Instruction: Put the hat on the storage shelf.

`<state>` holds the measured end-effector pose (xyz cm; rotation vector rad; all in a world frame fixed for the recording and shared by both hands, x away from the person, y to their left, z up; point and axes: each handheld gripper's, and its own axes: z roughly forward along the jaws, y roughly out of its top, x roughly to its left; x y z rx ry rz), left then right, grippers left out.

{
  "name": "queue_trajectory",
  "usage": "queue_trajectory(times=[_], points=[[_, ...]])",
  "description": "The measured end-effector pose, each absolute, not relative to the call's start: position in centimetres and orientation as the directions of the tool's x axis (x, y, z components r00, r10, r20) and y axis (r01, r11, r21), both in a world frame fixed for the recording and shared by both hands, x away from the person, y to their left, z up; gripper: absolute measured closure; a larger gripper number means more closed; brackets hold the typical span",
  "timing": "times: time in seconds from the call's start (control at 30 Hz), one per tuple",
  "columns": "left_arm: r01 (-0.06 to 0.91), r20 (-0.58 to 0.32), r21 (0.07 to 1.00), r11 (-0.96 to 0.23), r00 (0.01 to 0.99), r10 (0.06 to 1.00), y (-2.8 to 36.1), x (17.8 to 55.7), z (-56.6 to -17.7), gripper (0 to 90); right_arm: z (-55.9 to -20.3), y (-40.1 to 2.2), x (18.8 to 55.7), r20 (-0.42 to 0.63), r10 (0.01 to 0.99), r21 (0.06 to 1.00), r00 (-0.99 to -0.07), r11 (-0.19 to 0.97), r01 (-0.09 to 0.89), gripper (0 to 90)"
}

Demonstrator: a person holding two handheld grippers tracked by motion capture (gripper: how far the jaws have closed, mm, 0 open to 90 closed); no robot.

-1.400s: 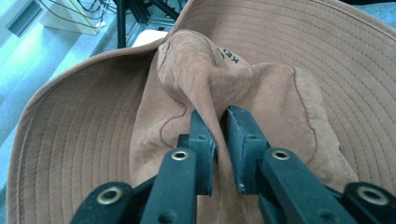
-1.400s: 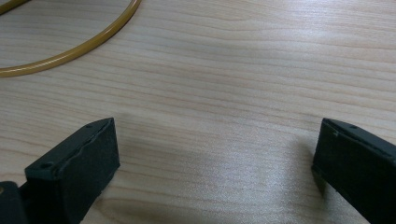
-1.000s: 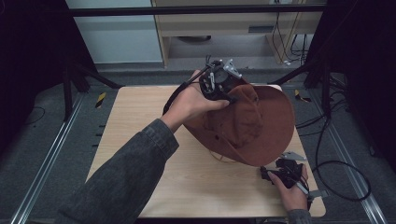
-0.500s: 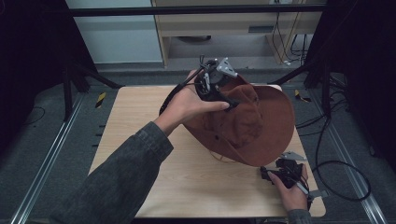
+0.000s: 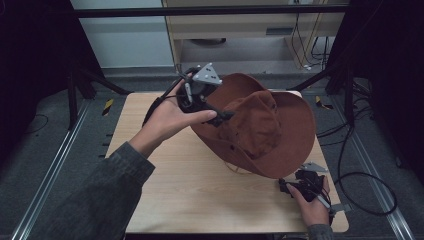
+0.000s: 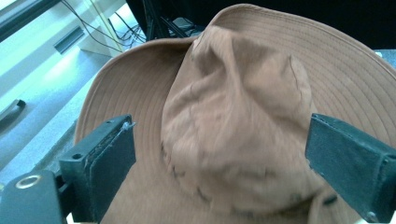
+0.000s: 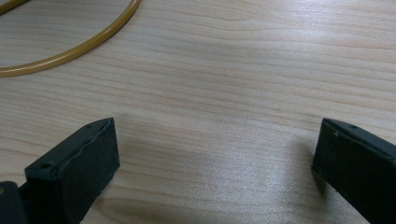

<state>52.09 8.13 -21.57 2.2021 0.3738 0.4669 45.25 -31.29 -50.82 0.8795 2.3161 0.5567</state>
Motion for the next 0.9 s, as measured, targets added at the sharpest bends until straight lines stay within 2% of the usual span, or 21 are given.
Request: queue_trajectory(times=[0.5, 0.7, 0.9], points=[[0.116, 0.173, 0.838, -0.533, 0.87, 0.462, 16.5, 48.9, -24.3, 5.2, -50.8, -31.3, 45.2, -0.379, 0.699, 0.559, -0.606, 0.695, 0.452, 0.5], [0.14, 0.165, 0.839, -0.527, 0.856, 0.49, 19.8, 48.0, -27.4, 5.0, -50.9, -31.2, 45.2, -0.374, 0.709, 0.564, -0.598, 0.685, 0.46, 0.5], [0.177, 0.158, 0.821, -0.542, 0.843, 0.514, 21.3, 47.8, -30.6, 5.9, -50.9, -31.2, 45.2, -0.373, 0.708, 0.564, -0.599, 0.686, 0.46, 0.5]])
